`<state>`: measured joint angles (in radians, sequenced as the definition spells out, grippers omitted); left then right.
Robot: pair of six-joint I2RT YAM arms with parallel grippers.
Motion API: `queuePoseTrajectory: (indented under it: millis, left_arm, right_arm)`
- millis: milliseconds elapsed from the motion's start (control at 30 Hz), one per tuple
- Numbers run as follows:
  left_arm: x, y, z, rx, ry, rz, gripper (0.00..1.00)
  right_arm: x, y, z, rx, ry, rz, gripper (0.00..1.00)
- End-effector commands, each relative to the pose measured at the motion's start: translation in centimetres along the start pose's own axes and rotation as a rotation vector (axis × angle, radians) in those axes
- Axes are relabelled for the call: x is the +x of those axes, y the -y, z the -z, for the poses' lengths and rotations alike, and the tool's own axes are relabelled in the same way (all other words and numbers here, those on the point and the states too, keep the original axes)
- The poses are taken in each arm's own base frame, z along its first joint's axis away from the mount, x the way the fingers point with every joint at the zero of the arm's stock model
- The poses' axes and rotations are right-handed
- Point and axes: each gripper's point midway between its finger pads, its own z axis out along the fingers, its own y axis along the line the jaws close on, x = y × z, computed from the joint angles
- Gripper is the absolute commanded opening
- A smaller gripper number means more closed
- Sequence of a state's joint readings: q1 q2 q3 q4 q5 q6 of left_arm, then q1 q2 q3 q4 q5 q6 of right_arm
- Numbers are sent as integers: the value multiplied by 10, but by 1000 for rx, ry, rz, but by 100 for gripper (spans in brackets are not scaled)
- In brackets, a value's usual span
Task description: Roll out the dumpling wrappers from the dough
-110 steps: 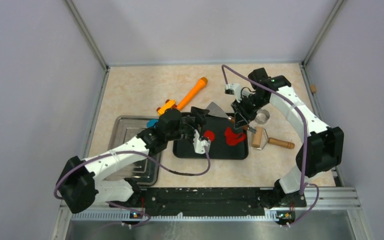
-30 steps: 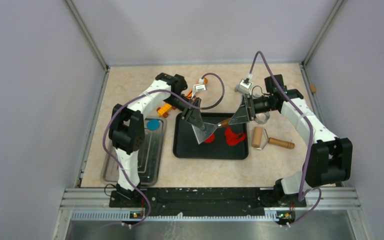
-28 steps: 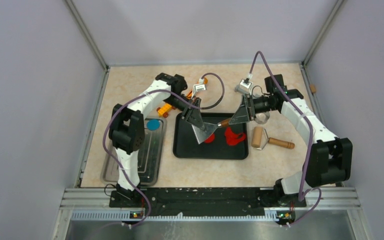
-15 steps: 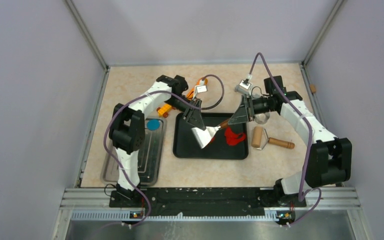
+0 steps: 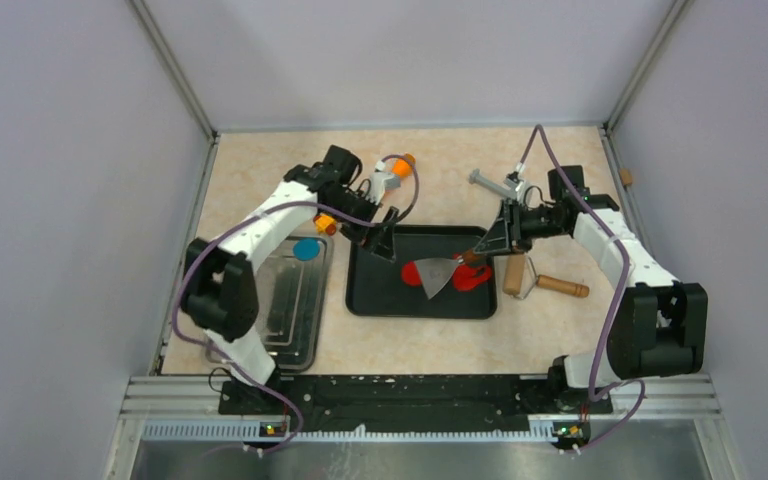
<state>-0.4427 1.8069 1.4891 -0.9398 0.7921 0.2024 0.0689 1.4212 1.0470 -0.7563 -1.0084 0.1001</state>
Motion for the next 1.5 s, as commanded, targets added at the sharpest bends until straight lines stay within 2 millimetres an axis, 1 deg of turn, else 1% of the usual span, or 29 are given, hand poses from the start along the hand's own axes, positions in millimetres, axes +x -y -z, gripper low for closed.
queuePoseTrajectory:
  millis: [0, 33, 67, 133, 200, 233, 267, 333, 533, 633, 700, 767, 867, 1200, 1300, 1467]
  left_arm:
    - [-29, -46, 75, -586, 289, -1, 99]
    - [-23, -54, 81, -653, 343, 31, 99]
    - [-18, -60, 82, -687, 384, 38, 99]
    - [12, -70, 71, -706, 328, 131, 99]
    - [39, -78, 55, -673, 264, 232, 99]
    - [44, -79, 50, -645, 274, 260, 99]
    - [49, -79, 46, -613, 275, 271, 96]
    - [55, -83, 41, -602, 257, 281, 94]
    - [54, -80, 16, -450, 217, 262, 87]
    - [54, -89, 13, -467, 213, 256, 84]
    - [57, -96, 12, -492, 203, 283, 82]
    - [60, -99, 8, -493, 192, 302, 80]
    - [62, -102, 4, -489, 180, 319, 78]
    - [68, -105, -3, -473, 153, 319, 77]
    - [73, -106, -8, -458, 142, 331, 75]
    - [76, -106, -15, -430, 126, 343, 71]
  right_arm:
    - [1, 14, 9, 123, 30, 22, 0]
    - [1, 17, 9, 127, 28, 11, 0]
    - [1, 19, 8, 119, 26, 3, 0]
    - [-3, 19, 8, 96, 40, -8, 0]
    - [-7, 23, 9, 72, 61, -38, 0]
    - [-8, 25, 8, 61, 62, -55, 0]
    - [-9, 28, 9, 52, 73, -75, 0]
    - [-11, 35, 13, 37, 92, -106, 0]
    - [-22, 59, 16, 26, 155, -160, 0]
    - [-25, 68, 12, -5, 158, -182, 0]
    - [-27, 72, 9, -30, 149, -194, 0]
    - [-31, 75, 6, -46, 144, -198, 0]
    - [-34, 86, 2, -39, 128, -209, 0]
    - [-30, 122, -6, 62, 87, -250, 0]
    - [-24, 133, -8, 95, 68, -250, 0]
    - [-13, 148, -14, 114, 32, -248, 0]
